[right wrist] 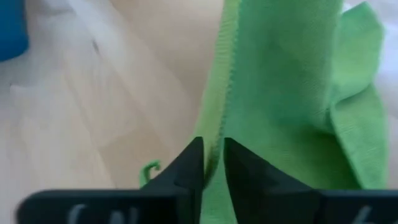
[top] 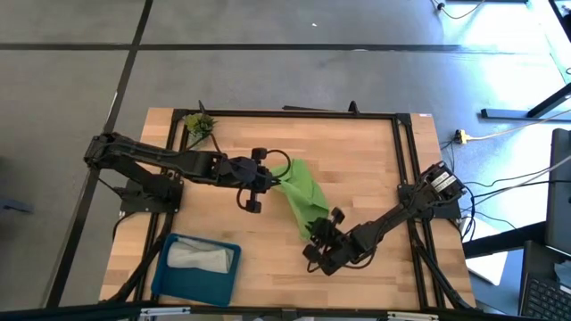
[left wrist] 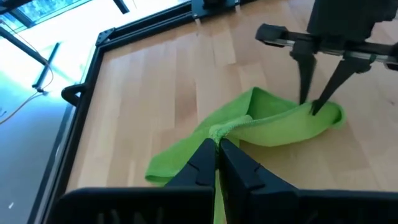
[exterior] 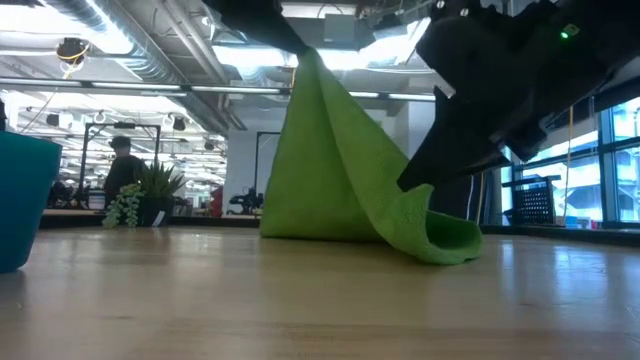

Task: Fold microfiber towels
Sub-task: Fold the green microfiber cloth

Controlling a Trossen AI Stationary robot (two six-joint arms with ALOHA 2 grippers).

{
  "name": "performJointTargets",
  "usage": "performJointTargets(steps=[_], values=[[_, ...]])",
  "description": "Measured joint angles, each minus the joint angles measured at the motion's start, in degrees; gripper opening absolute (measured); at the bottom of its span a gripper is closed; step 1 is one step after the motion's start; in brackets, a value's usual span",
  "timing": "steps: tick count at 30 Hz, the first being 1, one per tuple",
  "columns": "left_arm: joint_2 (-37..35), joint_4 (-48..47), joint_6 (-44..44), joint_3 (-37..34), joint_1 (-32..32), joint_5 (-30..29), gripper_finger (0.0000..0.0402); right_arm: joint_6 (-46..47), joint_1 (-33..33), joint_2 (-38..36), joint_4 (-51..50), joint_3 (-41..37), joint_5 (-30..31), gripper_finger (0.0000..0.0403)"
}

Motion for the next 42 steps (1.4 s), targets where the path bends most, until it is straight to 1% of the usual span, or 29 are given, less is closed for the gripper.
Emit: performJointTargets(steps=[4,5,10,12,14,19,22,27,32,36,39,42], values=[[-0.02,-0.34,-0.03,0.00,-0.30,-0.34,0.0000,0.03,0.00,-0.02,0.77,0.00,-3.07,0.0017],[-0.16,-0.86,-0.03,0.00,-0.45,-0.62,0.0000,0.12,0.00,-0.02,1.06,0.00,-3.08,0.0010],[-1.17,-2.59,-0.05,-0.02,-1.38,-0.87,0.0000,-0.04,0.02,-0.39,1.06,-0.02,-3.11,0.0008],[-2.26,-2.92,-0.15,0.04,-1.63,-1.16,0.0000,-0.08,0.01,-1.73,0.32,-0.02,-3.06,0.0005],[-3.71,-5.23,-1.03,0.04,-1.66,-2.02,0.0000,-0.40,0.02,-3.60,-1.12,-0.02,-2.65,0.0006],[-7.55,-9.53,-2.10,0.04,-1.64,-9.20,0.0000,-1.36,-0.18,-10.13,-8.02,0.08,-1.01,0.0004],[-9.44,-13.39,-4.06,0.04,-1.40,-9.71,0.0000,-1.87,-1.22,-14.53,-12.22,0.04,-0.88,0.0004],[-12.01,-18.63,-6.09,-0.04,-1.33,-10.30,0.0000,-8.00,-4.36,-22.29,-15.86,0.04,0.00,0.0003],[-13.42,-17.97,-5.87,0.00,-0.04,-14.58,0.0000,-16.99,-9.22,-29.05,-16.70,0.20,-0.05,0.0003],[-13.66,-17.37,-3.70,0.00,3.76,-15.28,0.0000,-24.69,-14.37,-32.17,-16.78,1.10,-0.04,0.0003],[-13.66,-15.24,-1.24,0.00,7.55,-15.32,0.0000,-30.90,-18.55,-33.33,-16.77,2.64,-0.04,0.0002],[-13.66,-10.58,1.99,0.00,11.74,-15.42,0.0000,-36.91,-22.75,-33.75,-16.83,5.32,0.44,0.0002]])
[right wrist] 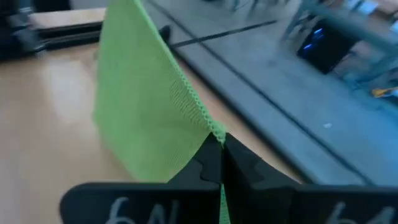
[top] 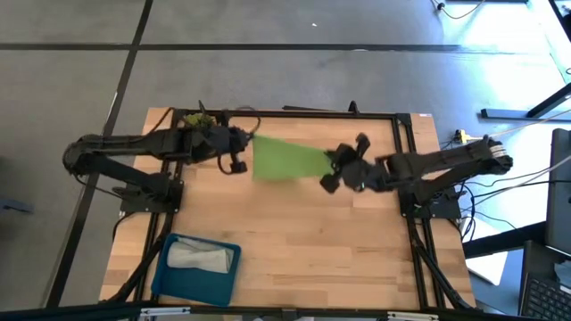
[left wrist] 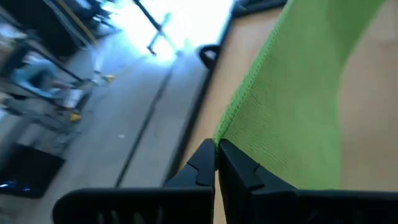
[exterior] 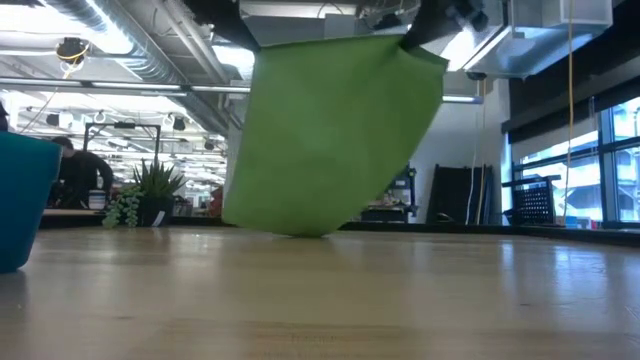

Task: Fold microfiber towels
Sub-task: Fold the green microfiber cloth

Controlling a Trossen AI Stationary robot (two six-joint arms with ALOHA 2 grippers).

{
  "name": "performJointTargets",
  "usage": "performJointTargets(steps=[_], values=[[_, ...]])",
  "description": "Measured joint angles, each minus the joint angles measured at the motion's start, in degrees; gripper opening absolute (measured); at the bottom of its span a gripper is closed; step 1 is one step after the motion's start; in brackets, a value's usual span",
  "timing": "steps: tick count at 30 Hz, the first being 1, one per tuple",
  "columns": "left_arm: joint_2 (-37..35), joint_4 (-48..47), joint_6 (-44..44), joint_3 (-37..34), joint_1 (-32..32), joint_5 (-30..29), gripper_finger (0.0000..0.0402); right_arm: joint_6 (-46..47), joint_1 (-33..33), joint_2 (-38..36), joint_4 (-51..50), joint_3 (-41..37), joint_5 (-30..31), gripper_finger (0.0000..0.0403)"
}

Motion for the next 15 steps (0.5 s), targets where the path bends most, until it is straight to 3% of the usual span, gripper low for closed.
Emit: performJointTargets(steps=[5,8,15], values=[[0.00,10.00,6.45,0.00,5.98,-0.84,0.0000,-8.35,-6.49,0.00,0.23,5.85,1.51,0.0002],[0.02,10.87,13.03,0.00,9.06,0.80,0.0000,-12.25,-9.90,0.02,0.20,8.69,1.39,0.0002],[0.04,14.76,18.65,0.00,13.55,3.70,0.0000,-18.31,-15.72,0.09,0.39,10.63,-1.11,0.0003]])
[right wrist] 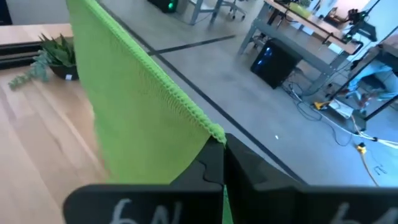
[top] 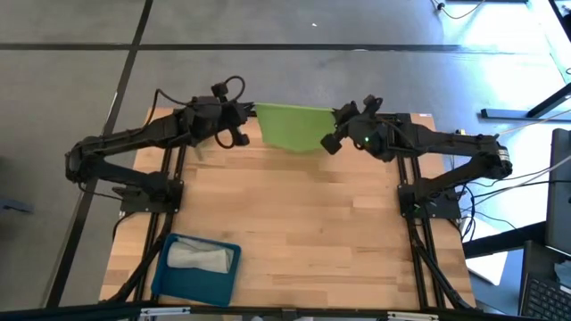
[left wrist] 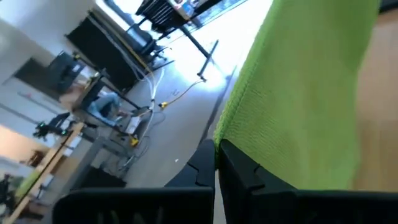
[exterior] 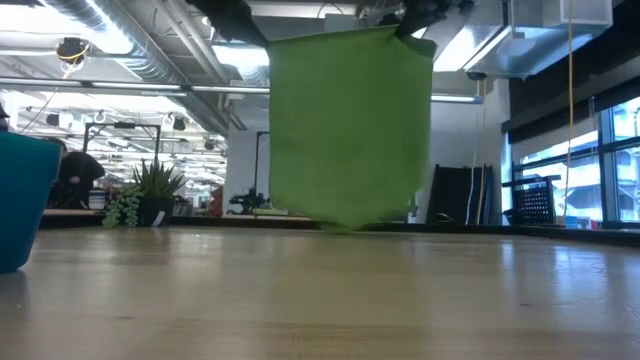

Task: Fold microfiber towels
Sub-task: Fold the green microfiber cloth

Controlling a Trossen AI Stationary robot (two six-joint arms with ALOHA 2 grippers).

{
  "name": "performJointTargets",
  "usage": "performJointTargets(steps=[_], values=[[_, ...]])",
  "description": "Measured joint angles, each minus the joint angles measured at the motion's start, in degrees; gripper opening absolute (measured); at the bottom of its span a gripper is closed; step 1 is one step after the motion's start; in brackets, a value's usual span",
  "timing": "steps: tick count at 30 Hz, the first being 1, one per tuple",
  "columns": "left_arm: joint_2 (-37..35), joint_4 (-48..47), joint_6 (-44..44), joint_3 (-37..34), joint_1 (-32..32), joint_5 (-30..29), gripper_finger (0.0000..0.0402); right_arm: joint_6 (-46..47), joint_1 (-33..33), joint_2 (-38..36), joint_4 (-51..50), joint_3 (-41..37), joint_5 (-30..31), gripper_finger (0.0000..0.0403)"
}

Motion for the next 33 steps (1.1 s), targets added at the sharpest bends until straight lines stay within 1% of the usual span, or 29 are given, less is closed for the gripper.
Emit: performJointTargets(steps=[3,7,10,13,18,23,28,33], values=[[0.00,-0.52,-0.42,0.00,1.03,2.71,0.0000,-0.39,-1.27,0.23,-0.08,-0.11,-2.83,0.0003],[0.00,-2.63,-1.13,0.00,1.10,3.16,0.0000,-0.31,-1.39,1.28,-0.44,-0.13,-4.86,0.0003],[0.00,-7.61,-3.32,0.00,-0.49,3.49,0.0000,1.83,-0.46,2.12,-2.40,-0.13,-6.59,0.0003],[0.00,-15.16,-7.00,0.00,-2.82,6.34,0.0000,5.77,1.24,2.85,-6.84,-0.15,-9.65,0.0003],[0.00,-25.88,-15.16,0.00,-8.40,13.05,0.0000,14.45,6.16,4.59,-14.67,-0.15,-10.34,0.0003],[0.00,-31.07,-21.29,0.00,-14.74,18.07,0.0000,22.58,12.89,8.43,-18.81,-0.17,-10.17,0.0003],[0.00,-33.21,-26.98,-0.56,-21.03,18.48,0.0000,29.38,19.34,14.50,-19.46,-0.20,-11.35,0.0003],[0.00,-33.13,-32.86,-4.36,-27.39,18.57,0.0000,35.89,24.46,20.41,-19.05,-0.22,-13.70,0.0003]])
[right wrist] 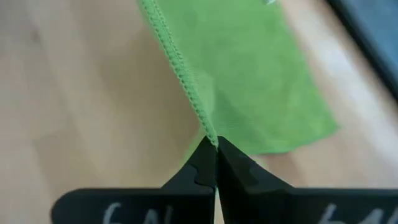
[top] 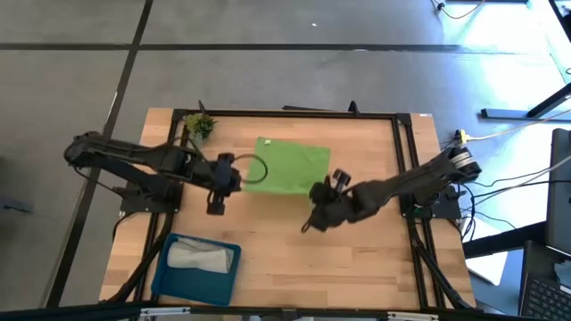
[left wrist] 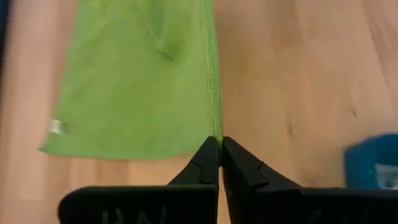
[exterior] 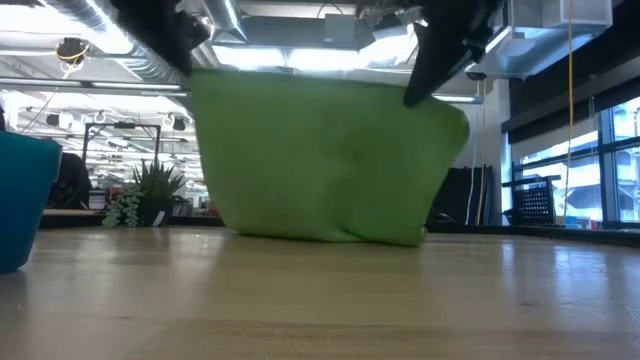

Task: Fold microfiber towels
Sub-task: Fold the green microfiber cloth

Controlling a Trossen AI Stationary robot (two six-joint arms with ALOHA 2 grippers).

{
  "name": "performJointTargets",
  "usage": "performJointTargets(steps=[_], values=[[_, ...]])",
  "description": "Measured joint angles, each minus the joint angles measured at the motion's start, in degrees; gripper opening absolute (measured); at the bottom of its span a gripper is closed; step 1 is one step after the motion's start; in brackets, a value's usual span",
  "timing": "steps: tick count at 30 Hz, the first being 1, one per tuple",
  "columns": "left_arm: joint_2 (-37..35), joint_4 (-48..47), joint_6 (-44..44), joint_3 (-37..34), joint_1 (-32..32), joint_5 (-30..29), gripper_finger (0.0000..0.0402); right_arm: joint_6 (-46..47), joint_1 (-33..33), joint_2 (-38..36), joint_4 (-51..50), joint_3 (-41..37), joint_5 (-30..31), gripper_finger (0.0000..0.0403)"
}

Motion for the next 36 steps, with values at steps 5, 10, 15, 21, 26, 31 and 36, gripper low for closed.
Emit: performJointTargets(steps=[5,10,15,21,26,31,36], values=[[0.04,0.76,-6.71,-4.71,-6.18,-0.12,0.0000,5.50,3.93,3.81,1.49,0.01,-1.32,0.0003],[0.09,0.19,-13.15,-8.08,-12.07,0.31,0.0000,5.94,7.32,6.11,4.57,-0.07,-5.68,0.0003],[0.07,1.16,-17.89,-10.65,-16.02,0.09,0.0000,5.87,8.92,8.05,7.59,-0.07,-7.35,0.0003],[0.02,11.86,-17.33,-12.77,-17.78,-0.55,0.0000,5.76,8.72,8.50,8.33,-0.07,-7.43,0.0003],[1.19,18.56,-13.96,-14.23,-19.40,-3.20,0.0000,5.72,7.83,8.50,8.48,-0.07,-7.44,0.0003],[6.44,24.16,-9.60,-14.48,-20.34,-7.95,0.0000,5.52,7.30,8.50,8.48,-0.07,-7.81,0.0003],[9.93,28.44,-7.39,-14.45,-19.03,-9.21,0.0000,5.55,7.13,8.50,8.50,-0.04,-7.87,0.0003]])
